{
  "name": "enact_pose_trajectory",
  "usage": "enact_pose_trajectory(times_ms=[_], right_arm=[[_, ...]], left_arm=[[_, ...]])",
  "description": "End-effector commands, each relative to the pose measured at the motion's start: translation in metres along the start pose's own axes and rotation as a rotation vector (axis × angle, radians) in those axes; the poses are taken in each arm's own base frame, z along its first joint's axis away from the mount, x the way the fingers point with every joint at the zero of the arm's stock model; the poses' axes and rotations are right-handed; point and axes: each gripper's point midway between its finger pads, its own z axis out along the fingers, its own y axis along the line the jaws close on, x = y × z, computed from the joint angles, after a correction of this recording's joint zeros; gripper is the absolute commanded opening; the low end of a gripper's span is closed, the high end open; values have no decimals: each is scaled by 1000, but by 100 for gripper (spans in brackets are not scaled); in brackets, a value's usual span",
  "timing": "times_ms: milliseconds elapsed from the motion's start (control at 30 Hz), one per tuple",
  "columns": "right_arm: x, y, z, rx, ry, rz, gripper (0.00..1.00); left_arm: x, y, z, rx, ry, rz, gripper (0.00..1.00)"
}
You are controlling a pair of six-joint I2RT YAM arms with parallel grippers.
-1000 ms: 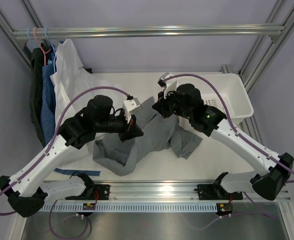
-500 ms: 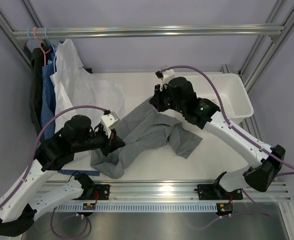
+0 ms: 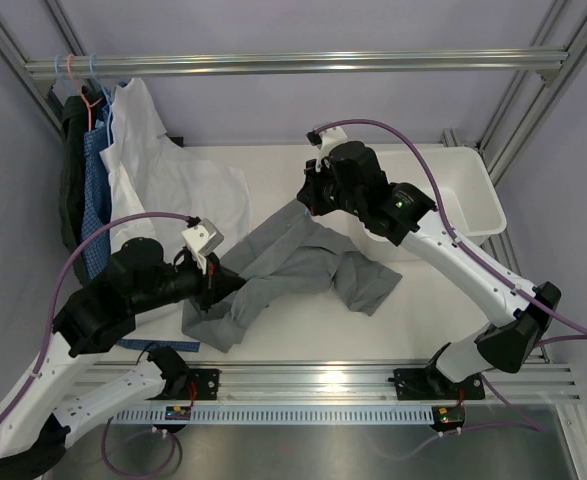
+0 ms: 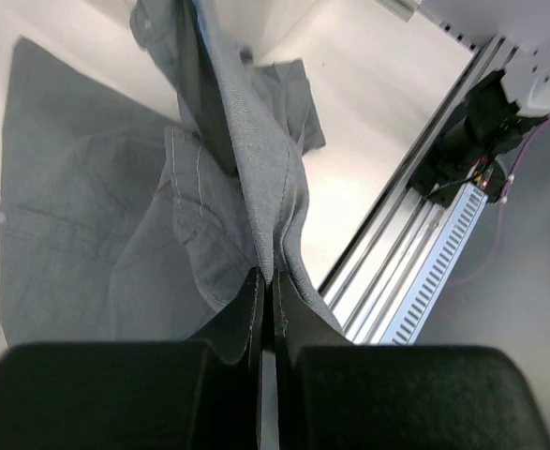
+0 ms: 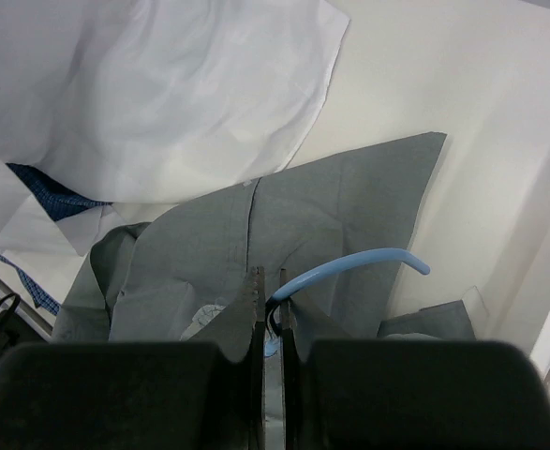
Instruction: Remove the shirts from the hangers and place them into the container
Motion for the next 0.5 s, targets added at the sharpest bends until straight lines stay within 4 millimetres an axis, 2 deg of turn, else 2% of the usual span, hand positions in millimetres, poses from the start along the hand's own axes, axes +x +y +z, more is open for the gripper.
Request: enact_pose_trajectory(times_ms=[0, 200, 333, 467], right_arm=[[-24, -32, 7, 143, -91, 20, 0], [-21, -39, 18, 194, -85, 43, 0], [-21, -44, 24, 222, -84, 48, 0], [-23, -54, 27, 296, -88, 65, 0]], left_arm=[[-29, -21, -21, 67, -58, 6, 0], [-36, -26, -25, 84, -36, 16, 0], [-48, -24, -29, 62, -81, 20, 0], [-42, -33, -25, 114, -46, -10, 0]])
